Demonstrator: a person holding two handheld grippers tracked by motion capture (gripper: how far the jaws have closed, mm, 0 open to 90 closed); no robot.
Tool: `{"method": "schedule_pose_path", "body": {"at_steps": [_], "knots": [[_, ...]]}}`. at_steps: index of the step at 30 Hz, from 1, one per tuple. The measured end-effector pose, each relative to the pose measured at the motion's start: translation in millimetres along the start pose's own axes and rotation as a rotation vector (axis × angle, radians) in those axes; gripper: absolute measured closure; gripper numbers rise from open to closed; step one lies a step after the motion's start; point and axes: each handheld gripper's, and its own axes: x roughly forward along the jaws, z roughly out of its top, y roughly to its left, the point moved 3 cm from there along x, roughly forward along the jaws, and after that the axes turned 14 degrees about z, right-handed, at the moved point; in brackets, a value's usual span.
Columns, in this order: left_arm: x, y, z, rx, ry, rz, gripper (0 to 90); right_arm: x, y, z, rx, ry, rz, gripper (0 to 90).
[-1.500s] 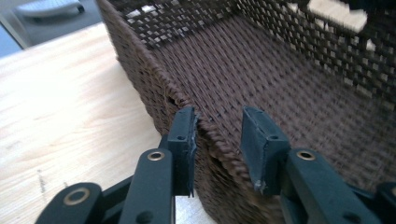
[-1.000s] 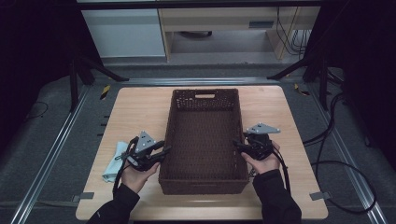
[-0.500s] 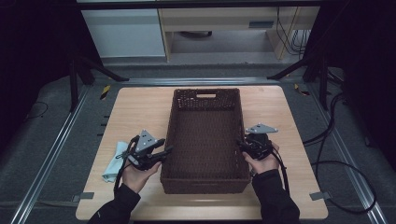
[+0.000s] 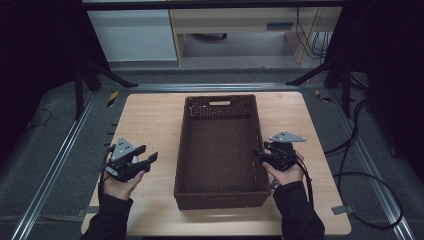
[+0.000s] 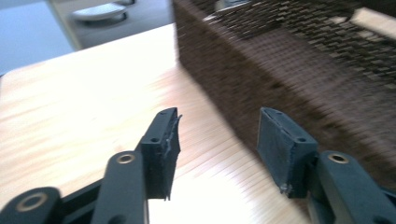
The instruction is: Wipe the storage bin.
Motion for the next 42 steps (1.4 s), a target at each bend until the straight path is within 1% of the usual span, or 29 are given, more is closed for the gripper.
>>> {"method": "schedule_pose_path", "body": {"at_steps": [2, 4, 6, 8, 11, 13, 14, 17, 24, 26, 28, 30, 33, 36, 37, 39, 40, 42], "knots": [[1.5, 12.2, -8.9, -0.009, 0.018, 0.026, 45.1, -5.0, 1.5, 0.8, -0.006, -0.016, 0.010, 44.8], [2.4, 20.6, -16.5, -0.013, 0.033, 0.046, 43.4, -6.2, 2.3, -1.6, -0.011, -0.005, 0.011, 42.2], [3.0, 28.6, -25.8, -0.018, 0.049, 0.063, 42.9, -6.1, 2.0, -5.0, -0.008, 0.005, 0.015, 42.1], [4.6, 36.4, -35.0, -0.008, 0.069, 0.095, 42.5, -5.2, 1.1, -8.0, -0.011, 0.011, 0.006, 42.3], [9.8, 46.5, -46.7, -0.022, 0.105, 0.114, 41.8, -3.8, 1.9, -10.4, -0.004, 0.017, 0.008, 43.6], [12.6, 49.5, -51.1, -0.025, 0.124, 0.118, 41.9, -1.2, 3.7, -12.0, -0.003, 0.029, 0.011, 44.9], [14.4, 50.9, -53.5, -0.019, 0.135, 0.123, 41.9, -0.1, 4.2, -12.5, -0.003, 0.033, 0.011, 46.2], [20.4, 53.8, -61.9, 0.015, 0.185, 0.141, 41.9, 1.0, 3.8, -14.0, 0.004, 0.039, 0.005, 47.3], [20.0, 59.4, -74.8, 0.037, 0.231, 0.148, 42.8, 1.3, 4.0, -15.9, -0.003, 0.044, -0.003, 50.1], [21.2, 62.2, -77.6, 0.034, 0.243, 0.151, 43.3, 1.8, 4.6, -16.0, -0.006, 0.043, -0.006, 50.6], [23.5, 65.5, -80.7, 0.027, 0.258, 0.150, 43.4, 1.8, 4.3, -16.0, -0.004, 0.041, -0.005, 50.5], [26.4, 67.6, -84.1, 0.014, 0.270, 0.132, 43.7, 1.8, 3.5, -16.5, 0.005, 0.035, 0.001, 50.1], [32.2, 67.4, -88.2, 0.013, 0.305, 0.114, 48.1, 2.0, 2.3, -16.9, 0.022, 0.027, 0.008, 48.8], [36.8, 66.6, -91.2, 0.005, 0.342, 0.085, 57.4, 2.0, 1.4, -17.3, 0.027, 0.022, 0.009, 47.7], [37.5, 66.4, -91.6, -0.003, 0.347, 0.073, 62.5, 2.0, 1.2, -17.4, 0.027, 0.020, 0.010, 47.4], [35.5, 66.4, -88.9, -0.016, 0.341, 0.058, 71.9, 2.0, 0.9, -17.4, 0.030, 0.017, 0.009, 47.1], [33.9, 66.4, -86.9, -0.023, 0.328, 0.050, 77.2, 2.1, 0.8, -17.3, 0.034, 0.016, 0.009, 47.1], [31.2, 65.3, -82.7, -0.031, 0.303, 0.045, 79.3, 2.1, 0.8, -17.2, 0.039, 0.014, 0.008, 47.2]]}}
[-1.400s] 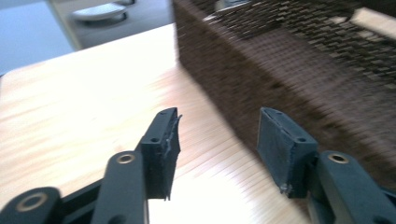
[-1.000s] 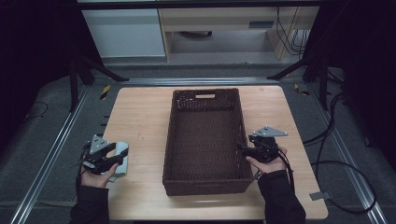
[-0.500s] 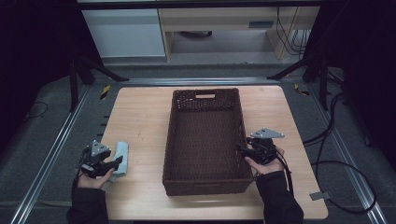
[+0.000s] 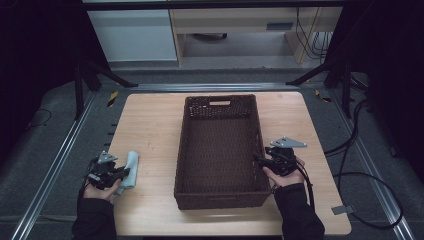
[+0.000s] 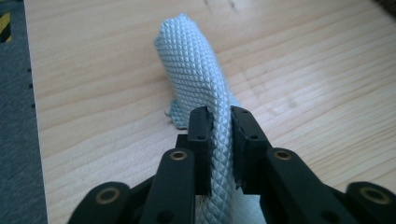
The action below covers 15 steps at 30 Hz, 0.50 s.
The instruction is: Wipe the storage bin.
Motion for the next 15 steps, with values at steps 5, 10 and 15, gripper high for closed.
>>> {"method": "schedule_pose_path", "body": {"at_steps": [5, 10, 15], "knots": [[-11.4, -5.0, 10.3, -0.014, -0.071, -0.026, 80.2, 0.4, -0.6, 1.0, 0.004, 0.001, -0.010, 47.2], [-20.5, -16.6, 22.8, -0.024, -0.134, -0.053, 79.9, 1.8, 0.2, 1.6, 0.015, 0.013, -0.010, 52.3], [-20.1, -27.7, 37.1, -0.042, -0.170, -0.086, 79.8, 2.8, 4.1, 3.3, 0.010, 0.030, -0.009, 61.5]]}}
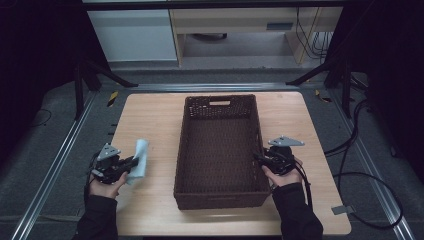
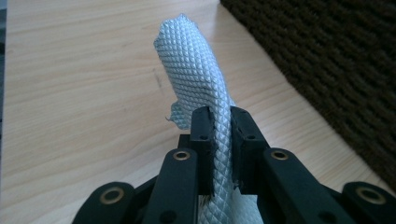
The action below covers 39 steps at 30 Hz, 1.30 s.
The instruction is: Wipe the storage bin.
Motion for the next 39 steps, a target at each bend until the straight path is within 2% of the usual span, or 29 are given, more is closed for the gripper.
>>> {"method": "schedule_pose_path", "body": {"at_steps": [5, 11, 13, 17, 20, 25, 28, 31, 37, 39], "knots": [[4.3, -7.6, 11.6, 0.012, -0.023, -0.004, 79.8, 1.1, 2.6, 2.6, -0.013, 0.012, -0.038, 66.5], [6.9, -10.3, 22.1, 0.020, -0.051, -0.025, 79.3, 3.2, -0.1, 6.5, -0.019, 0.014, -0.035, 69.6], [10.0, -11.0, 26.9, 0.028, -0.059, -0.015, 79.2, 3.9, -0.7, 7.3, -0.018, 0.012, -0.027, 69.9], [23.6, -13.7, 36.6, 0.049, -0.054, -0.002, 79.3, 4.4, -0.8, 7.8, -0.024, 0.015, -0.022, 70.0], [38.8, -18.1, 41.5, 0.058, -0.040, -0.008, 79.7, 5.2, -1.0, 8.5, -0.036, 0.015, -0.015, 70.1], [55.4, -23.7, 50.0, 0.071, -0.033, -0.001, 79.8, 7.2, 1.6, 9.3, -0.053, 0.019, 0.013, 70.3], [63.2, -25.5, 56.3, 0.063, -0.041, -0.007, 79.8, 8.3, 4.6, 9.2, -0.065, 0.024, 0.025, 70.3], [74.5, -28.4, 59.1, 0.066, -0.032, -0.013, 79.9, 9.1, 7.5, 9.0, -0.073, 0.025, 0.037, 70.3], [104.1, -29.6, 59.7, 0.058, 0.030, 0.005, 80.2, 9.5, 10.9, 7.9, -0.094, 0.028, 0.063, 70.3], [114.8, -31.7, 55.8, 0.057, 0.063, -0.004, 80.4, 9.8, 11.5, 7.9, -0.098, 0.028, 0.066, 70.2]]}}
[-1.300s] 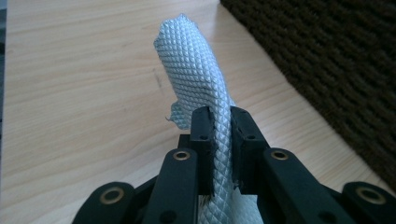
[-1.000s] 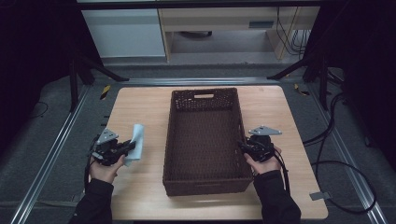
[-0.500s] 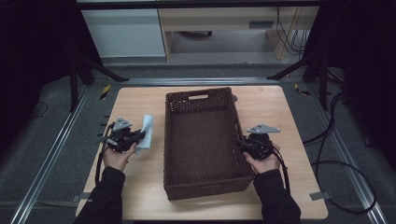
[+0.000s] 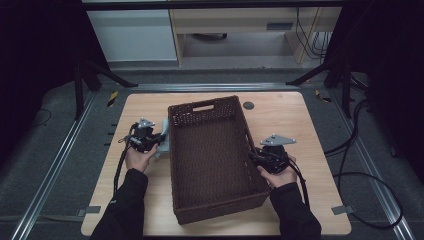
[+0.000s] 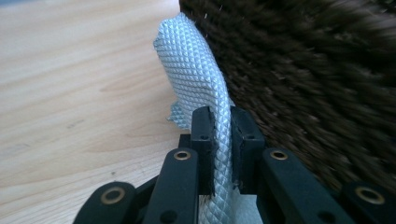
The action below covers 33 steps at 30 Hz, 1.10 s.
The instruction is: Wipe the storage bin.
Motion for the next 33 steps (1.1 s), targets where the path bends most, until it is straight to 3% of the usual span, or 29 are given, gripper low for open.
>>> {"method": "schedule_pose_path", "body": {"at_steps": [4, 6, 10, 16, 19, 24, 29, 33], "knots": [[13.0, -5.1, -7.5, 0.020, 0.067, 0.000, 80.8, 0.1, -0.1, -0.1, 0.006, 0.000, 0.002, 70.1], [13.8, -5.3, -8.0, 0.018, 0.074, -0.005, 80.9, 0.1, -0.2, -0.1, 0.003, -0.001, 0.002, 70.1], [-0.5, -2.3, 0.5, -0.005, 0.008, -0.027, 81.0, 0.1, -0.4, -0.3, 0.001, -0.003, 0.003, 70.0], [-37.5, 1.7, 23.1, 0.007, -0.162, -0.016, 81.4, 0.1, -0.7, -0.4, 0.001, -0.005, 0.004, 69.9], [-44.8, 3.6, 31.4, 0.003, -0.186, -0.020, 81.4, 0.0, -0.6, -0.5, 0.000, -0.006, 0.003, 69.9], [-33.6, 5.5, 32.3, 0.008, -0.138, -0.020, 81.3, 0.1, -0.6, -0.5, 0.000, -0.006, 0.003, 69.9], [-11.8, 0.4, 11.5, 0.001, -0.051, -0.046, 81.4, 0.1, -0.6, -0.4, -0.001, -0.004, 0.002, 69.9], [-0.6, -5.0, -9.5, 0.042, 0.042, -0.041, 81.3, 0.0, -0.6, -0.4, -0.001, -0.004, 0.001, 69.9]]}}
